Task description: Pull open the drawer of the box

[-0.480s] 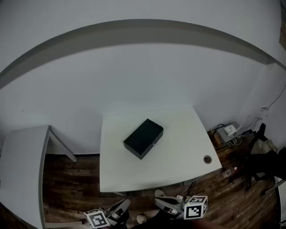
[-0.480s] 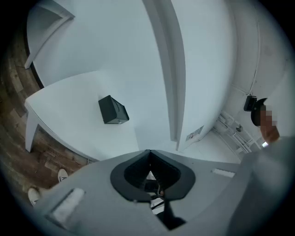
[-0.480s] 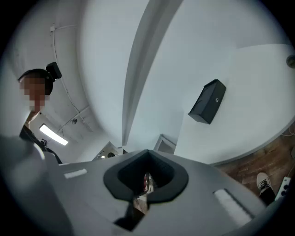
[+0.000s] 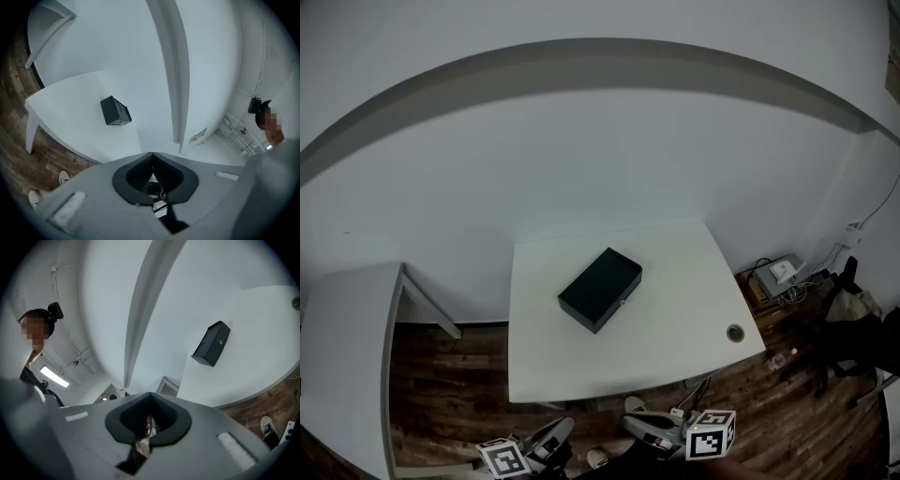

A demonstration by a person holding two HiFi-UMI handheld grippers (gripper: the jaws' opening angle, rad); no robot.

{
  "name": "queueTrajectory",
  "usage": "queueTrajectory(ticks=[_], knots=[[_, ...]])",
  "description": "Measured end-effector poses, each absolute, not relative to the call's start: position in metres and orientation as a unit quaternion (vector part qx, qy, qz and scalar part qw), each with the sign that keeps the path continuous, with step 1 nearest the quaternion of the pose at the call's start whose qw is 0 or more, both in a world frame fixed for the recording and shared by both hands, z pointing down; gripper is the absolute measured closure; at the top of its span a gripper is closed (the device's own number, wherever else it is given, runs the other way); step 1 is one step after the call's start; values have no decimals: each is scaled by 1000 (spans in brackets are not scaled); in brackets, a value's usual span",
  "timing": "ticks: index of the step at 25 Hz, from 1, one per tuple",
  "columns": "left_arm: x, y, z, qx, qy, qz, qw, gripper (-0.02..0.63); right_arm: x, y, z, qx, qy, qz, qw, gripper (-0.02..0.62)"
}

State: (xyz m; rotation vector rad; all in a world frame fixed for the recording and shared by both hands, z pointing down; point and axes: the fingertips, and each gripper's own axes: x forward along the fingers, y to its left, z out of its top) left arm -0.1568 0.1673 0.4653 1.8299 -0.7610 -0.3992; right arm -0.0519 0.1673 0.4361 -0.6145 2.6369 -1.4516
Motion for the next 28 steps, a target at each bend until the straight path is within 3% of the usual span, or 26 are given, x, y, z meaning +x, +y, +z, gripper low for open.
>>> queueTrajectory(ticks=[17,20,28], knots=[[-161,127,485,763,-352,-133,525,598,-35,134,433,-212,857,-468,44,569],[-165,101,485,770,-371,-115,507,556,-27,124,434,-215,854,-472,45,569],[-170,16,495,799,-425,-19,426,518,-6,81,437,-220,844,-487,49,569]])
